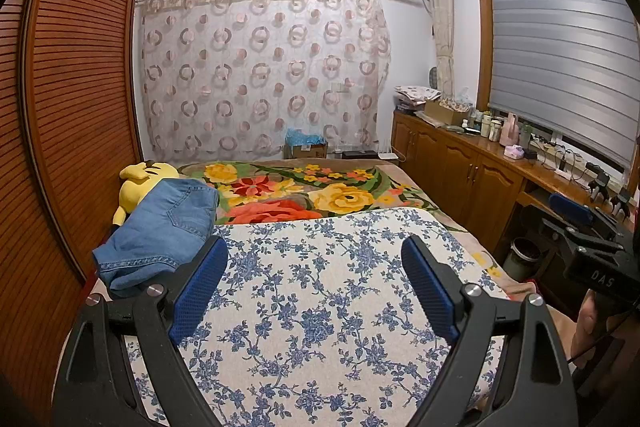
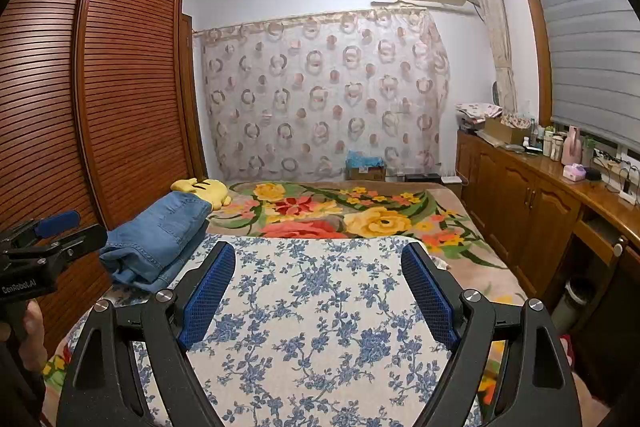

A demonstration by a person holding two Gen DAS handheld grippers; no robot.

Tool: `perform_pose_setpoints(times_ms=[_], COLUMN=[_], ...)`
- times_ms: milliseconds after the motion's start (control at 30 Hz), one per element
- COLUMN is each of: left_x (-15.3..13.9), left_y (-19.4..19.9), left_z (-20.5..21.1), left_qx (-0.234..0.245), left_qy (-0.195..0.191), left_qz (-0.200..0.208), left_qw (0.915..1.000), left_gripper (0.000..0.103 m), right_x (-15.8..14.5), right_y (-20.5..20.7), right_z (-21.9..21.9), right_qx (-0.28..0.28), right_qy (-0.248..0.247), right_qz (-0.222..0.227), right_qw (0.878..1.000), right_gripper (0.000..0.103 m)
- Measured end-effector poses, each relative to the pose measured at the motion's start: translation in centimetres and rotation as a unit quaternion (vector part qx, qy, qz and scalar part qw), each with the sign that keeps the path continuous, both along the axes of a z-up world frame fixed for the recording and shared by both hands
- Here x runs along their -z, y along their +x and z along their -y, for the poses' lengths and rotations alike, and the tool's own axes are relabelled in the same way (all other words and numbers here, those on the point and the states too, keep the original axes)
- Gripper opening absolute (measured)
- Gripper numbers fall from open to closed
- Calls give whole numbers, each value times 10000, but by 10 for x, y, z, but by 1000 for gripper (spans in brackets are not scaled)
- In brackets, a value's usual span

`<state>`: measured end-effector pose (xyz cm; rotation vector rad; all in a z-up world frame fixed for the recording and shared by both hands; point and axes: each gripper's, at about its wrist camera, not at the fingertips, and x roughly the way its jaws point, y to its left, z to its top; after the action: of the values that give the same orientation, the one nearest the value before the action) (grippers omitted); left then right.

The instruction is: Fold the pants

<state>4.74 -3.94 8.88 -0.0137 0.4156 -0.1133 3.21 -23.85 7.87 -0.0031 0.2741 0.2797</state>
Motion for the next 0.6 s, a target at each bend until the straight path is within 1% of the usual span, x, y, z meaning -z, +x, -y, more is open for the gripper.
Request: perform_pose_setpoints(times_ms=[600], left_x=[0], left_y=[1], left_z=[0], left_qx=[1], left_qy=[-7], left_qz=[5], left_qw=[10000], left_gripper=[89], right_x=[1], right_y=[-1], right_z=[0], right_qx=[20], right_qy=[-21], right_qz=[6], right_qw=[10000], right_gripper=[86])
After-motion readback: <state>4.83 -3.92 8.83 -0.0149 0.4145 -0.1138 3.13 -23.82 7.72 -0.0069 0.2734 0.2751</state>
